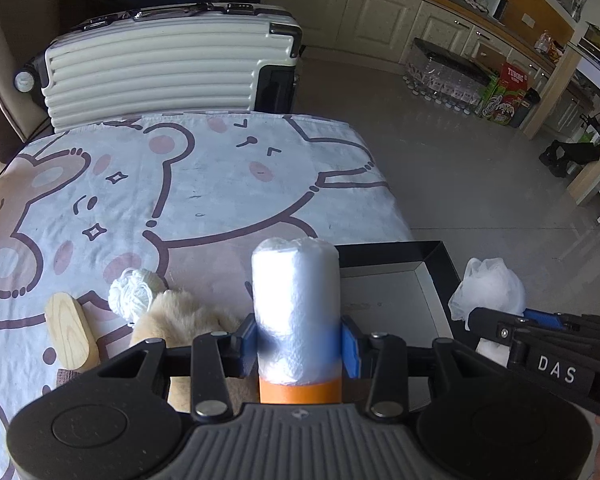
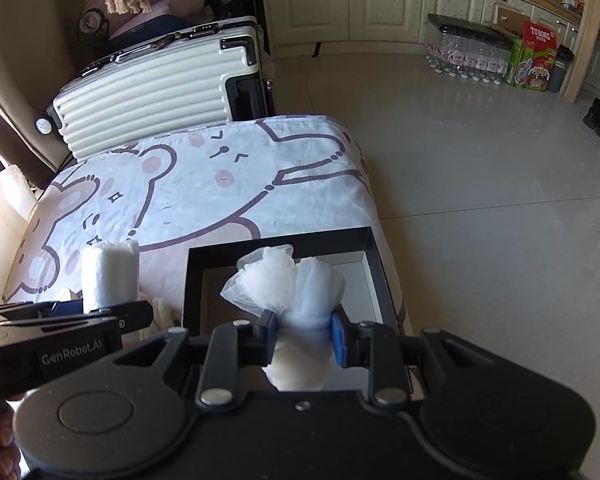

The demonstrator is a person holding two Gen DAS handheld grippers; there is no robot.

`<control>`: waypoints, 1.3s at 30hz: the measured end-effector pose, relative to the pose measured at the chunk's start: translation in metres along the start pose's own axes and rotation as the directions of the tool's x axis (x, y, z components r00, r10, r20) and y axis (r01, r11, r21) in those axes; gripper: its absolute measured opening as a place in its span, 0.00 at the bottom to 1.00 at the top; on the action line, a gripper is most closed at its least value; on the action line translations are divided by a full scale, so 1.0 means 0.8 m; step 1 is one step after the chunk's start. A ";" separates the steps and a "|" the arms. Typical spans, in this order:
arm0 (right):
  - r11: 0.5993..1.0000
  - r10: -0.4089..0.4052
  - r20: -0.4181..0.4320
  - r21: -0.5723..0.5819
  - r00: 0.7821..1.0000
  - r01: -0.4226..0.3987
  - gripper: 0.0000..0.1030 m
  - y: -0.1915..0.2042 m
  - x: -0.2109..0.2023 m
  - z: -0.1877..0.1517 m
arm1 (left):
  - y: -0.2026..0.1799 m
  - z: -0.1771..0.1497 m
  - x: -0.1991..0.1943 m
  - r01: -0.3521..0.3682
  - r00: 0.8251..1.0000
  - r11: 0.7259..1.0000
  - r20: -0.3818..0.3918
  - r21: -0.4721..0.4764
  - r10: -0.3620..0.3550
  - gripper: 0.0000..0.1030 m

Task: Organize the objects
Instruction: 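Carry the plastic roll and tissue bundle over the black box with both tools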

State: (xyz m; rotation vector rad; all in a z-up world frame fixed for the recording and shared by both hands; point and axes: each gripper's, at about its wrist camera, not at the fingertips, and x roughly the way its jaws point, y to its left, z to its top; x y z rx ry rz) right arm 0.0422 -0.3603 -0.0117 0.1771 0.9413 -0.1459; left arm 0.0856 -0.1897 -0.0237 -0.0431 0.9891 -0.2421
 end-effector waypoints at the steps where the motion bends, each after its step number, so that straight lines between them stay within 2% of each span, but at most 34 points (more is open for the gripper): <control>1: 1.000 -0.002 -0.001 0.006 1.000 0.002 0.27 -0.002 0.003 0.000 | -0.002 0.001 0.003 0.004 1.000 1.000 -0.003 0.002 -0.004 0.42; 25: 0.996 -0.037 -0.044 0.080 0.998 0.040 0.27 -0.045 0.049 0.008 | -0.036 0.012 0.071 0.052 0.995 0.998 -0.087 0.037 -0.049 0.42; 33: 0.996 -0.041 -0.072 0.071 0.997 0.046 0.27 -0.046 0.061 0.007 | -0.037 0.009 0.084 0.058 0.992 0.998 -0.118 0.029 -0.054 0.42; 39: 0.997 -0.042 -0.093 0.062 0.995 0.048 0.27 -0.045 0.068 0.004 | -0.035 0.004 0.097 0.079 0.982 0.997 -0.171 -0.007 -0.079 0.42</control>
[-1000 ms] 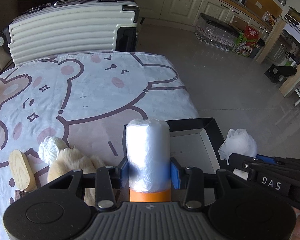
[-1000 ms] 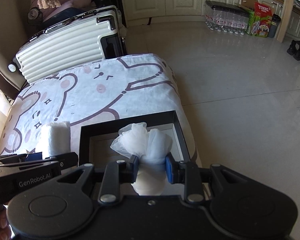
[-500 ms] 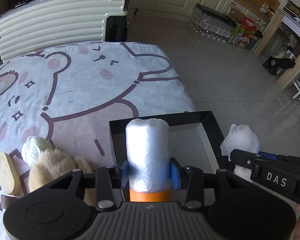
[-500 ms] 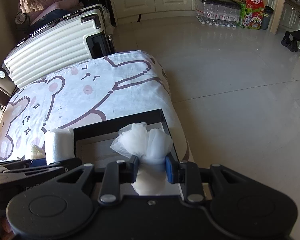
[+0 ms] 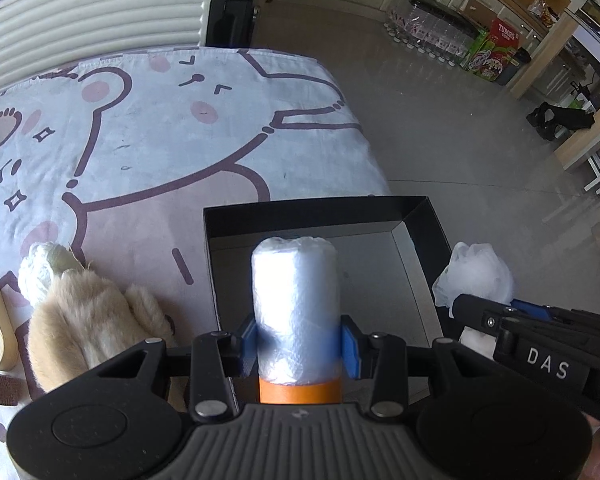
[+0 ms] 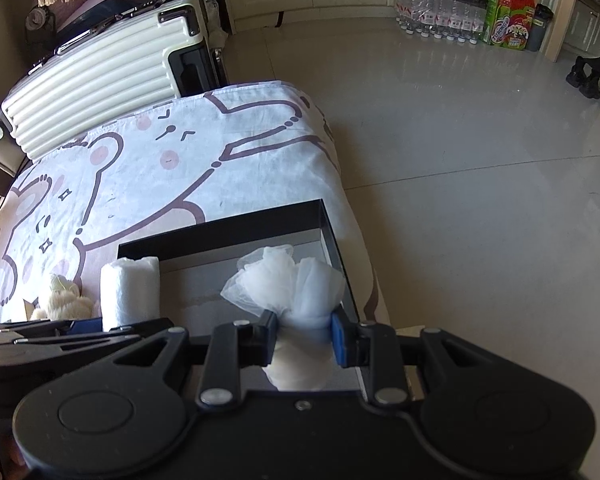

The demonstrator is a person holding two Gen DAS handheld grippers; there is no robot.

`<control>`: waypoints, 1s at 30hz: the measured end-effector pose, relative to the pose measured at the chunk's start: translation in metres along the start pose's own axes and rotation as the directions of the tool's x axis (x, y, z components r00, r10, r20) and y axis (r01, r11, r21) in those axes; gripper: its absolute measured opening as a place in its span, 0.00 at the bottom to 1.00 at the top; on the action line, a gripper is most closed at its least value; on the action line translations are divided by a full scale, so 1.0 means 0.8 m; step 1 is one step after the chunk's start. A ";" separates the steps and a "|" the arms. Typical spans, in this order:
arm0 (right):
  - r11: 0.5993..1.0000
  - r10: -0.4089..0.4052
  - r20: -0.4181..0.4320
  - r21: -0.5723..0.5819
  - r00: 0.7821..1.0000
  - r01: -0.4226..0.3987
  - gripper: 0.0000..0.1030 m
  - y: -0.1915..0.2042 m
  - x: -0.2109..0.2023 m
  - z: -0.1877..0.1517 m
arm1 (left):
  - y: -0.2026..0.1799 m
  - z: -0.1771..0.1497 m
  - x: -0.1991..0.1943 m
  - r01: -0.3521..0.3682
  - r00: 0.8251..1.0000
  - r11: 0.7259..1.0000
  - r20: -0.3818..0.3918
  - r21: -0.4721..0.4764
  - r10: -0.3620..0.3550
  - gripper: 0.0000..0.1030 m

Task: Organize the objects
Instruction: 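Carry the plastic roll and tissue bundle over the black box with both tools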

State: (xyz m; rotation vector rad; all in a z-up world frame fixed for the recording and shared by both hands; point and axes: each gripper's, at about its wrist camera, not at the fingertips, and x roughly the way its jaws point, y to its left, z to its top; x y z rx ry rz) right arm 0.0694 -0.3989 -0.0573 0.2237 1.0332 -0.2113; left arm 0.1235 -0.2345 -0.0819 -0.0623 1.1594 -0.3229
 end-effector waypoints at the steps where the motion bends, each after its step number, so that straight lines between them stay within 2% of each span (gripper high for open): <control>1: 1.000 0.000 -0.004 -0.001 1.000 0.000 0.27 0.000 0.001 0.000 | 0.001 -0.001 0.002 0.002 1.000 1.000 -0.008 -0.005 -0.002 0.42; 11: 1.000 0.010 -0.056 -0.003 0.998 -0.010 0.27 0.002 0.017 -0.006 | 0.009 -0.010 0.016 0.010 0.998 0.999 -0.066 -0.037 -0.012 0.42; 25: 1.000 0.026 -0.112 0.014 0.993 -0.024 0.27 0.003 0.039 -0.012 | 0.008 -0.015 0.019 -0.010 0.997 1.000 -0.078 0.022 0.012 0.43; 27: 0.999 0.034 -0.119 0.028 0.992 -0.031 0.27 0.002 0.043 -0.013 | 0.008 -0.015 0.015 -0.003 0.997 1.000 -0.071 0.025 0.005 0.44; 30: 0.998 0.044 -0.128 0.048 0.991 -0.038 0.27 0.001 0.049 -0.014 | 0.009 -0.012 0.004 0.015 0.999 0.999 -0.042 0.037 -0.014 0.52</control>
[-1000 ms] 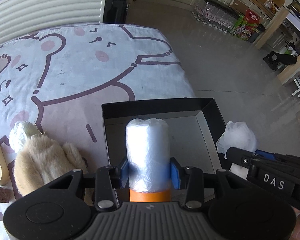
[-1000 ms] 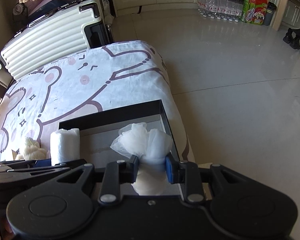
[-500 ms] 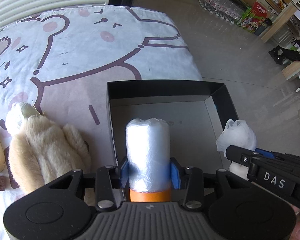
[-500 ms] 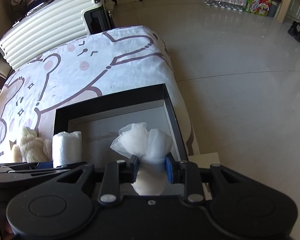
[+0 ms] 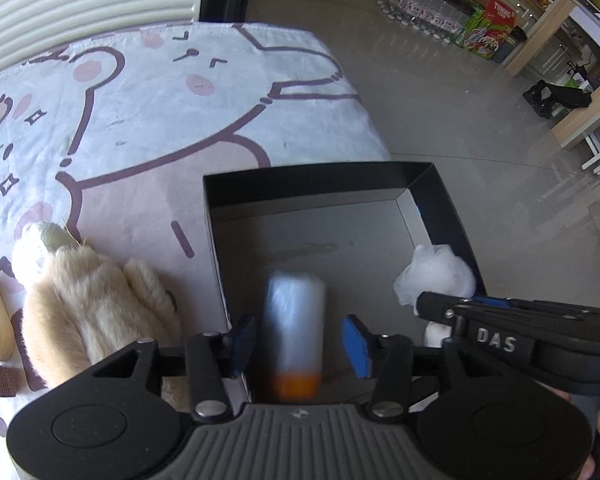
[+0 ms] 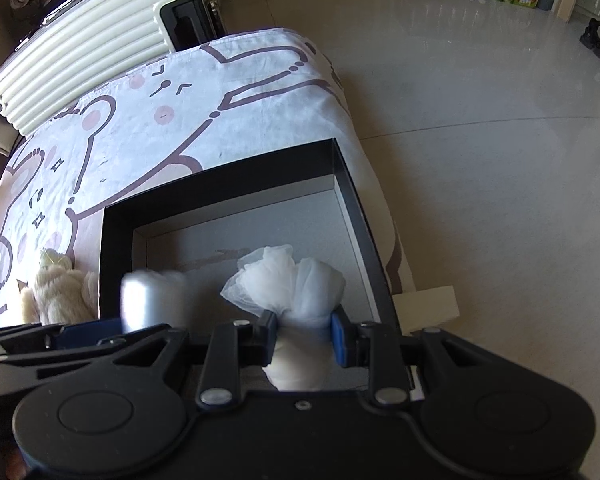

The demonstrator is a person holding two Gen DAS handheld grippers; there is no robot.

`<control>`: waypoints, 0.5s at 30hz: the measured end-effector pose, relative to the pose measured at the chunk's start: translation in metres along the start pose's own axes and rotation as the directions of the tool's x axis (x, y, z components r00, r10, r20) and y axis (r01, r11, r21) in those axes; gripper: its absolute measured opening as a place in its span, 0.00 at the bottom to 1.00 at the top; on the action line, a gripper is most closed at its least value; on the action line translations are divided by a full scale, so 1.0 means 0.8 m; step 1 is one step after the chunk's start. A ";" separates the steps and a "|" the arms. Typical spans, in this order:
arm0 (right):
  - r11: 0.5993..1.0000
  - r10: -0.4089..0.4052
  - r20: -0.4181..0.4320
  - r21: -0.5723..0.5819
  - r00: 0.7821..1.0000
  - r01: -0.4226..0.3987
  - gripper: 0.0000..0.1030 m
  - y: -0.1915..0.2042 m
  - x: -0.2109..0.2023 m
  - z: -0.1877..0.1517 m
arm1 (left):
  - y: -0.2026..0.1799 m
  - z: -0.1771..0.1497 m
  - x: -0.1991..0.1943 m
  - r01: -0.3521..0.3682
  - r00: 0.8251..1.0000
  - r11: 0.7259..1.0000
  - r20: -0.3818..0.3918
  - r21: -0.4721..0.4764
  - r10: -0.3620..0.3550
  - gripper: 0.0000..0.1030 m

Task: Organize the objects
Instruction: 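Carry the plastic roll and tissue bundle over the black box with both tools, then lower both held items into the black box and open both tools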

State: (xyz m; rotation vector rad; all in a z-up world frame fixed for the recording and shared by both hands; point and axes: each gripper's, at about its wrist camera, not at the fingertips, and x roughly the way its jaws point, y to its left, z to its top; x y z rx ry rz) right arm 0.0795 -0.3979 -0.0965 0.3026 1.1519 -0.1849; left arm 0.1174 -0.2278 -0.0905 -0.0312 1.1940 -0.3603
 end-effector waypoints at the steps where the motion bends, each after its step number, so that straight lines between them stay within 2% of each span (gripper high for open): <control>1: 1.000 0.003 -0.001 0.003 1.000 -0.003 0.27 0.000 0.001 0.000 | -0.001 0.001 -0.004 0.003 1.000 1.000 0.011 0.008 -0.003 0.55; 4: 1.000 0.018 -0.006 0.018 1.000 -0.018 0.27 0.001 0.006 0.001 | -0.005 0.003 -0.025 -0.021 0.997 0.999 0.080 0.049 0.017 0.64; 7: 0.999 0.018 -0.016 0.036 1.000 -0.018 0.27 0.004 0.015 0.002 | -0.004 0.005 -0.039 -0.054 0.990 0.995 0.131 0.079 0.043 0.65; 12: 0.999 -0.007 -0.029 0.035 1.000 0.008 0.27 0.014 0.033 0.003 | 0.009 0.008 -0.045 -0.076 0.988 0.994 0.137 0.077 0.065 0.65; 15: 0.999 -0.039 0.002 0.038 0.999 0.039 0.28 0.019 0.040 0.008 | 0.020 0.007 -0.047 -0.074 0.988 0.995 0.140 0.063 0.064 0.65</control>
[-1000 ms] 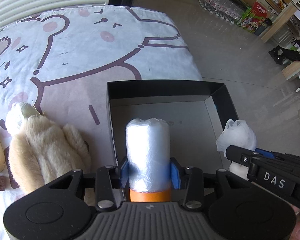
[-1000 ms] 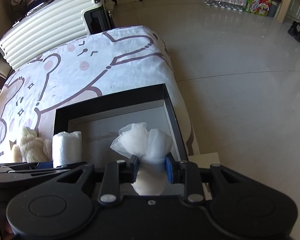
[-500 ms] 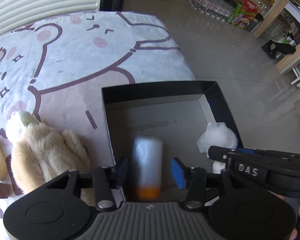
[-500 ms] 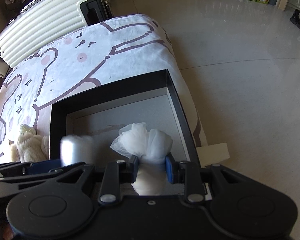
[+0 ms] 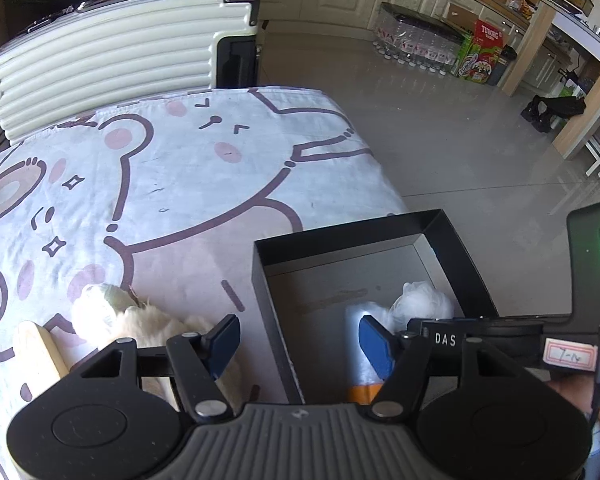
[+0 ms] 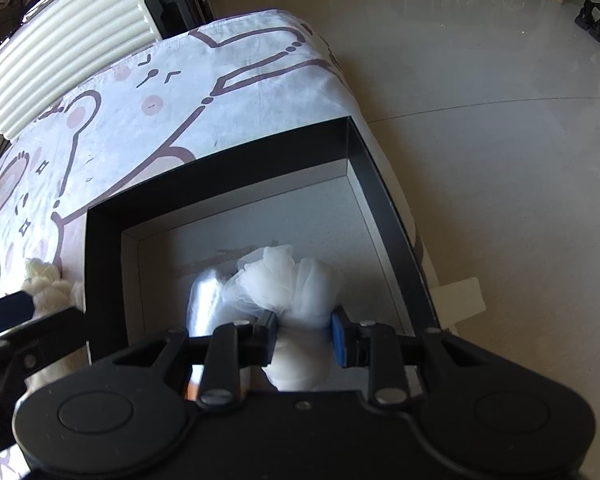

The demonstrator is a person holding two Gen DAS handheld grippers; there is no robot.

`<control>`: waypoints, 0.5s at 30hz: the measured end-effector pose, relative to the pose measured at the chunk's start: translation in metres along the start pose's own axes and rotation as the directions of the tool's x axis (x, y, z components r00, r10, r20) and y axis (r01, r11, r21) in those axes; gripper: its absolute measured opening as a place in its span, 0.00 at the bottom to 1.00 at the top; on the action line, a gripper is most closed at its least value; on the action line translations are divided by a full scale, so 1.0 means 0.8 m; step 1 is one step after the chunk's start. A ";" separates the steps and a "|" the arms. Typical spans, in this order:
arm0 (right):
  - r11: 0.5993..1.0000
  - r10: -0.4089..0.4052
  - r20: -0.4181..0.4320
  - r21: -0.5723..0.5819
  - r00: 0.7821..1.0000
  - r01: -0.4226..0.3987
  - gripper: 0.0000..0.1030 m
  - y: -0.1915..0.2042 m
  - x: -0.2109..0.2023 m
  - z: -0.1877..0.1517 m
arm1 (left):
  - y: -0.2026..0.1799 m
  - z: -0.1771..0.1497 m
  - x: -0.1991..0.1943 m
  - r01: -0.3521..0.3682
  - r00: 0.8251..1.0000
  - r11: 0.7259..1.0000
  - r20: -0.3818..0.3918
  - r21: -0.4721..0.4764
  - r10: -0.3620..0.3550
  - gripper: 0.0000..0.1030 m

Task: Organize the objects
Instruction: 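Lower both held items into the black box and open both tools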

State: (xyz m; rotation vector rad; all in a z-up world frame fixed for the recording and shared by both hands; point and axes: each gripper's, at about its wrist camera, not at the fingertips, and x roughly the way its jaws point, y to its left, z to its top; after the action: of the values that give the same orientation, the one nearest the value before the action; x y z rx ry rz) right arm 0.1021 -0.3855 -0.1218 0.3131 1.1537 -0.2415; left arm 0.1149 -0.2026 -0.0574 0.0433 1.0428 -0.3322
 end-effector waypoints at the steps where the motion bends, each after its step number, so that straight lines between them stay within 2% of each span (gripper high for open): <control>1: 1.000 -0.012 0.023 0.008 1.000 0.012 0.28 0.000 0.000 0.002 | 0.003 0.000 0.000 0.001 1.000 1.000 0.003 -0.006 -0.001 0.65; 4: 0.999 -0.023 0.092 0.040 0.995 0.019 0.28 0.000 0.001 0.012 | 0.013 0.001 -0.001 0.010 1.000 1.000 0.008 -0.023 -0.010 0.64; 8: 0.999 -0.005 0.106 0.035 0.994 0.001 0.28 0.006 0.011 0.020 | 0.022 0.003 0.001 0.013 1.000 0.999 0.014 -0.036 -0.012 0.64; 12: 0.999 0.001 0.030 -0.053 1.000 0.001 0.28 0.020 0.029 0.019 | 0.030 0.005 0.006 0.006 1.000 0.999 0.010 -0.045 -0.005 0.64; 15: 0.993 0.058 -0.052 -0.102 0.997 -0.063 0.28 0.030 0.036 0.013 | 0.035 0.006 0.010 0.000 1.000 0.998 0.004 -0.059 0.000 0.64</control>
State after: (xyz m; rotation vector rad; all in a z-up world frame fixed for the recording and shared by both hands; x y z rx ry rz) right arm 0.1304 -0.3673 -0.1415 0.2628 1.1983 -0.1207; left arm 0.1306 -0.1789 -0.0656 -0.0099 1.0481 -0.3013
